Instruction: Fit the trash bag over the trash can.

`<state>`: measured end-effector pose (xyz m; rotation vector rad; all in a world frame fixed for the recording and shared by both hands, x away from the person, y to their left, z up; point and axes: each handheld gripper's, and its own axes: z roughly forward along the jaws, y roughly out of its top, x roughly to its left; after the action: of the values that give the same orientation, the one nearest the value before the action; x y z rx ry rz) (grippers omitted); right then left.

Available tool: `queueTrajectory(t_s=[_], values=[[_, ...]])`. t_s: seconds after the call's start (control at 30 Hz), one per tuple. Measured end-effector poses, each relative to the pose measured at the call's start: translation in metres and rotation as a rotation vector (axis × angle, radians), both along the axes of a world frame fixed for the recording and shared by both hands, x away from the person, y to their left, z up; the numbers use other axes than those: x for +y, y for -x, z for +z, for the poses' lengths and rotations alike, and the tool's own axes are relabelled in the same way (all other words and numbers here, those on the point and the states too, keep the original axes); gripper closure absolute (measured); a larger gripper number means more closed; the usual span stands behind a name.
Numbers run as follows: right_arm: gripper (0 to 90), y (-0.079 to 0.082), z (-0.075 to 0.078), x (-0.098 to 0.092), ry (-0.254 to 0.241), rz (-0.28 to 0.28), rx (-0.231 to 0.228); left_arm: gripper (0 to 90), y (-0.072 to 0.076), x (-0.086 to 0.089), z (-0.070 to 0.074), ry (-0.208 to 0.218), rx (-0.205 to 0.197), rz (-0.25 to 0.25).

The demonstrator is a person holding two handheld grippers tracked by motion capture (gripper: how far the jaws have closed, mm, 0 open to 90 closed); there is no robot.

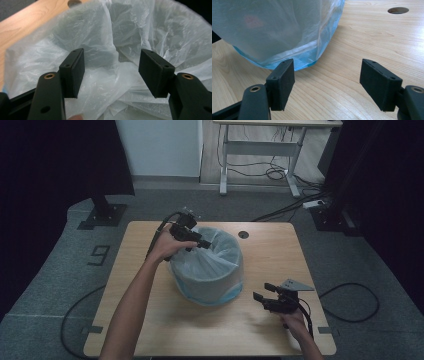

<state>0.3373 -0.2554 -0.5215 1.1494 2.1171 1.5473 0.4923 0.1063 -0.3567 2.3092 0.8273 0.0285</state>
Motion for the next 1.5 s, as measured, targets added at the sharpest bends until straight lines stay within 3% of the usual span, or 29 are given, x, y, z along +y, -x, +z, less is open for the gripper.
queueTrajectory(t_s=[0.23,0.43,0.57,0.7,0.93,1.1,1.23,1.37,1.5], values=[[27.3,0.0,0.0,0.0,0.003,0.01,0.001,38.0,-0.003,-0.009,-0.006,-0.09,0.017,0.008],[27.3,0.0,-0.001,0.002,0.007,0.018,0.006,37.3,-0.005,-0.015,-0.009,-0.149,0.038,-0.019],[27.3,0.0,-0.001,0.003,0.015,0.026,0.01,37.3,-0.005,-0.016,-0.01,-0.166,0.05,-0.03],[27.3,0.0,-0.003,0.004,0.025,0.035,0.019,36.0,-0.003,-0.014,-0.008,-0.146,0.042,-0.036],[27.3,0.0,-0.002,0.003,0.021,0.032,0.017,36.4,0.008,0.0,0.021,-0.011,-0.029,-0.015],[27.3,0.002,-0.001,0.004,0.022,0.036,0.014,36.0,0.014,-0.005,0.028,0.001,-0.035,-0.035],[27.3,0.002,-0.001,0.005,0.023,0.043,0.011,35.7,0.016,-0.016,0.024,-0.044,-0.03,-0.064],[27.3,0.003,-0.001,0.004,0.019,0.043,0.01,36.5,0.017,-0.02,0.016,-0.112,0.009,-0.103],[27.3,0.002,-0.001,0.002,0.014,0.039,0.015,37.0,0.021,-0.019,0.009,-0.155,0.037,-0.137]])
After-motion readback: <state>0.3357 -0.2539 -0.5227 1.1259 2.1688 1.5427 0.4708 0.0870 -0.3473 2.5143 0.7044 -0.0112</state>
